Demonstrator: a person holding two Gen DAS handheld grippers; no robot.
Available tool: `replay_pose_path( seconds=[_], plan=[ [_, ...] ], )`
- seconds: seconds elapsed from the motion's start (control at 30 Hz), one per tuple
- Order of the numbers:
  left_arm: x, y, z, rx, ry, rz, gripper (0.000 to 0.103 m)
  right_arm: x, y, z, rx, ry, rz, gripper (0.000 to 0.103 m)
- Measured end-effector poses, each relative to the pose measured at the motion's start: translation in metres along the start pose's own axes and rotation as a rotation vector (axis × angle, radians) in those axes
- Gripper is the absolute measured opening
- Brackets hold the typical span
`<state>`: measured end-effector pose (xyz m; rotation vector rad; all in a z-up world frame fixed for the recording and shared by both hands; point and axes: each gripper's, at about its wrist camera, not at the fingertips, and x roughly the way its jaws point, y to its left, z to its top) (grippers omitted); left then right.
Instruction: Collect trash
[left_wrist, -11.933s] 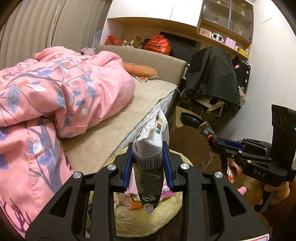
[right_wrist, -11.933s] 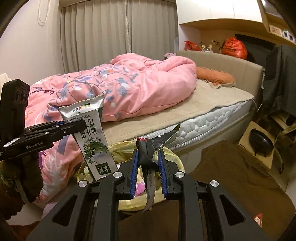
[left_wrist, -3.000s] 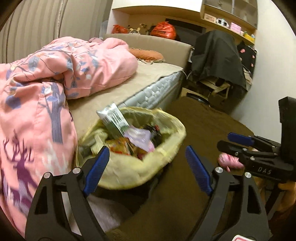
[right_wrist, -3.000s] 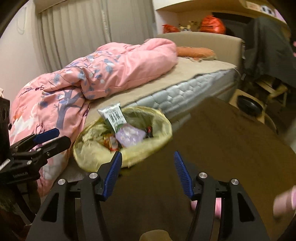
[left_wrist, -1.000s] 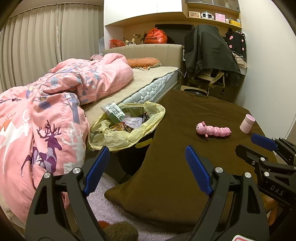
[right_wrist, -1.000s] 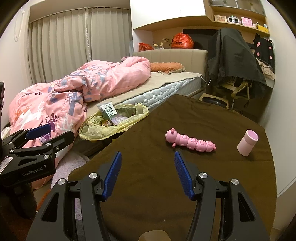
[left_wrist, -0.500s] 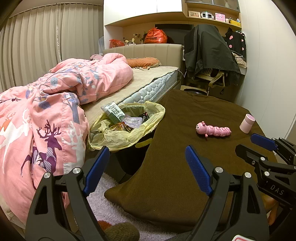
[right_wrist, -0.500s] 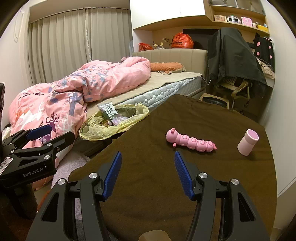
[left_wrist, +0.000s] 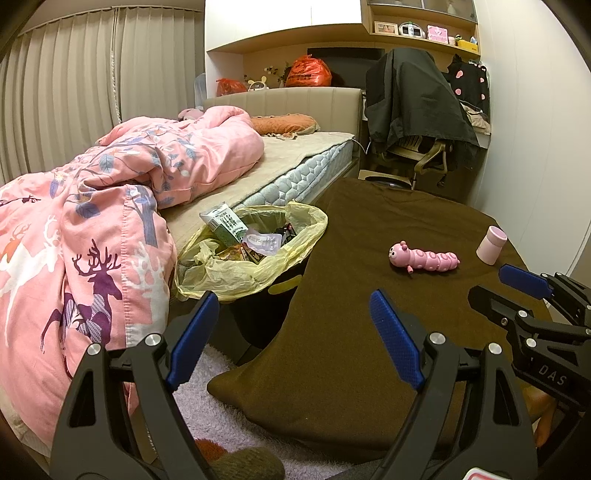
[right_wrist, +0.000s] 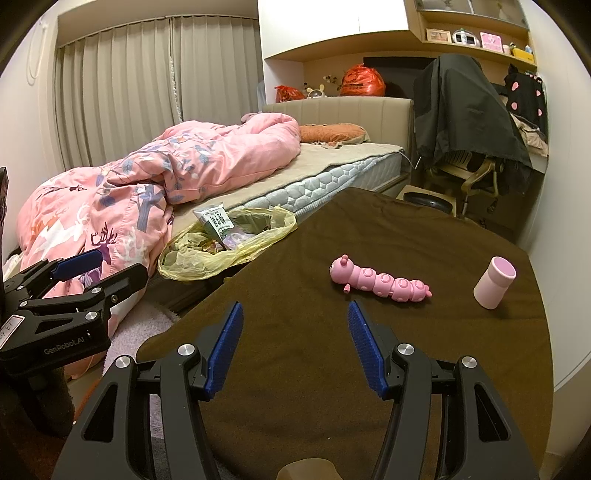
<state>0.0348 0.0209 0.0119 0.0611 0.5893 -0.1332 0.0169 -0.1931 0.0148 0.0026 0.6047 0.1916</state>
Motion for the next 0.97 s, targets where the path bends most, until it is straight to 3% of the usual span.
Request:
replay_pose_path(
  seconds=[0.67,0.8,0.9,0.93,0.97],
  plan=[
    [-0.003,-0.003,0.001,0.004,-0.010,-0.015,0.080,0.001,0.001,0.001,-0.005,0.002,-0.018,0.055],
    [0.006,0.001,0.003,-0.021,0.033,-0.040,0.080,0.005,0.000,0.004,-0.016,0.011,-0.032,0.055],
    [0.023,-0.005,0.010,-0.024,0.061,-0.053,0.080,0.015,-0.022,0.008,0.007,0.036,0.025,0.058],
    [0.030,-0.010,0.013,-0.021,0.061,-0.047,0.080,0.023,-0.038,0.010,0.024,0.052,0.054,0.066],
    [0.042,-0.019,0.017,-0.014,0.064,-0.024,0.080,0.032,-0.049,0.010,0.031,0.067,0.069,0.067]
  ],
)
